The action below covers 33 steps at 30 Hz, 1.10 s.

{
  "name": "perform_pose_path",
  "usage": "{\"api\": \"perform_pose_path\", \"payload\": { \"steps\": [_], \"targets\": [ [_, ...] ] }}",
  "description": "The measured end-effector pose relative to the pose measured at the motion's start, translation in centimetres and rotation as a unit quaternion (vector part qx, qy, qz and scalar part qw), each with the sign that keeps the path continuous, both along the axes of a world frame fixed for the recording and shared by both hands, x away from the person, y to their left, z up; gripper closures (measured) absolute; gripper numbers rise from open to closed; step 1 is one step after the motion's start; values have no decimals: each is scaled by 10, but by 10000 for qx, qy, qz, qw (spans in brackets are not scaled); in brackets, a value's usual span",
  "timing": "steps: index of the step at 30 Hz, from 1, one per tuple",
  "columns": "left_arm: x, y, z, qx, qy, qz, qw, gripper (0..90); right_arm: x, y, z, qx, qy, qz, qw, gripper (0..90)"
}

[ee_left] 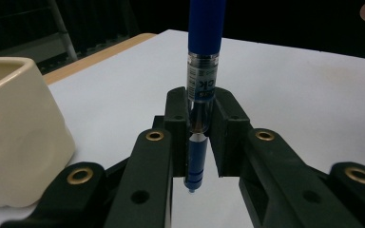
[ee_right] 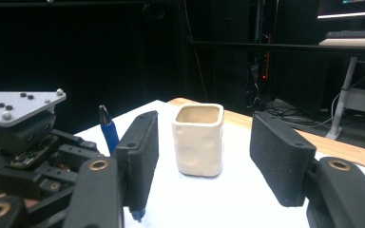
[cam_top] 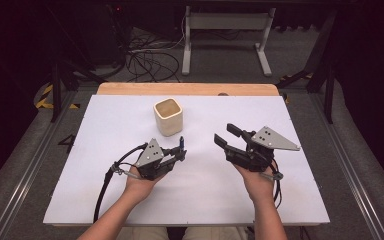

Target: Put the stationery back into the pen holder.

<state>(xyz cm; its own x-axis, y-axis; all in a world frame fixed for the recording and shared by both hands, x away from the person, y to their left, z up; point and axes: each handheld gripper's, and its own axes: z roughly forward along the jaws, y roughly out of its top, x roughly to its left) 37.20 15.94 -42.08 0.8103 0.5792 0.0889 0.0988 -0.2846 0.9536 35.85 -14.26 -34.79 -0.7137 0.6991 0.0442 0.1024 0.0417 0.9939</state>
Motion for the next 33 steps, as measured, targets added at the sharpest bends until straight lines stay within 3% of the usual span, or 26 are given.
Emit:
{"api": "perform_pose_path", "payload": {
  "steps": [9, 18, 33],
  "targets": [
    [9, 6, 15, -169, -125, 106, 9997, 791, 1, -8, 0, 13, 97, 121, 9999, 367],
    [16, 7, 25, -160, -171, 131, 9996, 791, 3, -19, 0, 55, 108, 90, 9999, 299],
    [28, 11, 42, -222, -181, 291, 9992, 791, 2, -43, 5, 359, 63, 50, 9993, 193]
  ]
}}
